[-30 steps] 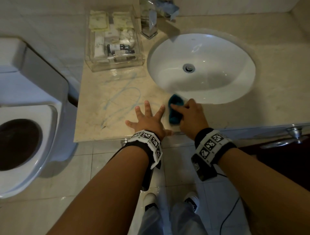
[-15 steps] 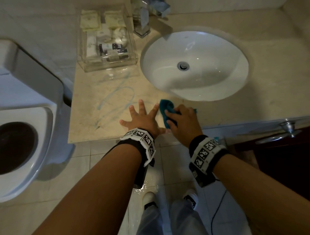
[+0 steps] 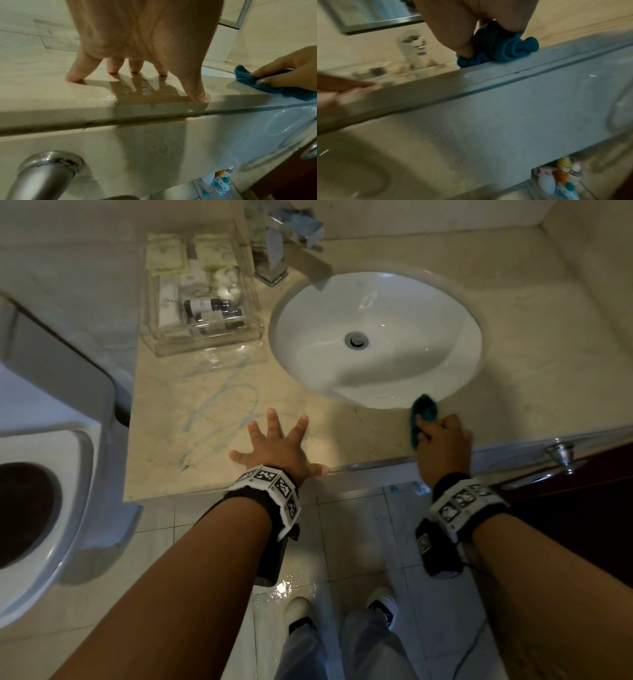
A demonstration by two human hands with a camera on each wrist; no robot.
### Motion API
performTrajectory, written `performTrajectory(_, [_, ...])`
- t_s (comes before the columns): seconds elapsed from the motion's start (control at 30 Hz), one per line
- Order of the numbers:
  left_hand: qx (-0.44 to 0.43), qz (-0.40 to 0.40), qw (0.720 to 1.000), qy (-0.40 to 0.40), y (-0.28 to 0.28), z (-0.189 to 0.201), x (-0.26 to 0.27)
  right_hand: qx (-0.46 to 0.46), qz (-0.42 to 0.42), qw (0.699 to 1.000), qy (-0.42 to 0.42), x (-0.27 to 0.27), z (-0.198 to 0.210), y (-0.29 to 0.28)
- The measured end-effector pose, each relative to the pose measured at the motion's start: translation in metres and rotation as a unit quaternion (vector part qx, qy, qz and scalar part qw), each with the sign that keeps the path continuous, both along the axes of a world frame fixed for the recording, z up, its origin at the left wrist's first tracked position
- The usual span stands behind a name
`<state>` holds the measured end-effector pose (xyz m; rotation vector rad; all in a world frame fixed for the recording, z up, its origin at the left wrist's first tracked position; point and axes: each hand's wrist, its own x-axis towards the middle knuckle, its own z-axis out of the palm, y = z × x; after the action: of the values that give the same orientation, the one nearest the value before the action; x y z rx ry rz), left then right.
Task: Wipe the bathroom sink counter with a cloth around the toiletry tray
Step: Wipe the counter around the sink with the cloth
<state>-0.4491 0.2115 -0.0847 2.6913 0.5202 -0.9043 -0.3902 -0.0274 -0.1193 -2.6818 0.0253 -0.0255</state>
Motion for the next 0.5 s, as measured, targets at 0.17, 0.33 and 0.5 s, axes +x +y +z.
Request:
performTrajectory(0.17, [-0.004, 0.001, 1.0, 0.003, 0.0, 0.006, -0.003, 0.007, 0.125, 0.992, 0.035, -0.039, 0.002, 0.07])
performTrajectory(0.33, [-0.029, -0.016, 0.999, 0.018, 0.012, 0.019, -0.01, 0.018, 0.208, 0.973, 0.1, -0.046, 0.024, 0.09])
performTrajectory(0.5, [-0.032, -0.032, 0.998, -0.04, 0.019, 0.053, -0.019, 0.089, 0.17, 0.976, 0.103, -0.043, 0.07, 0.088])
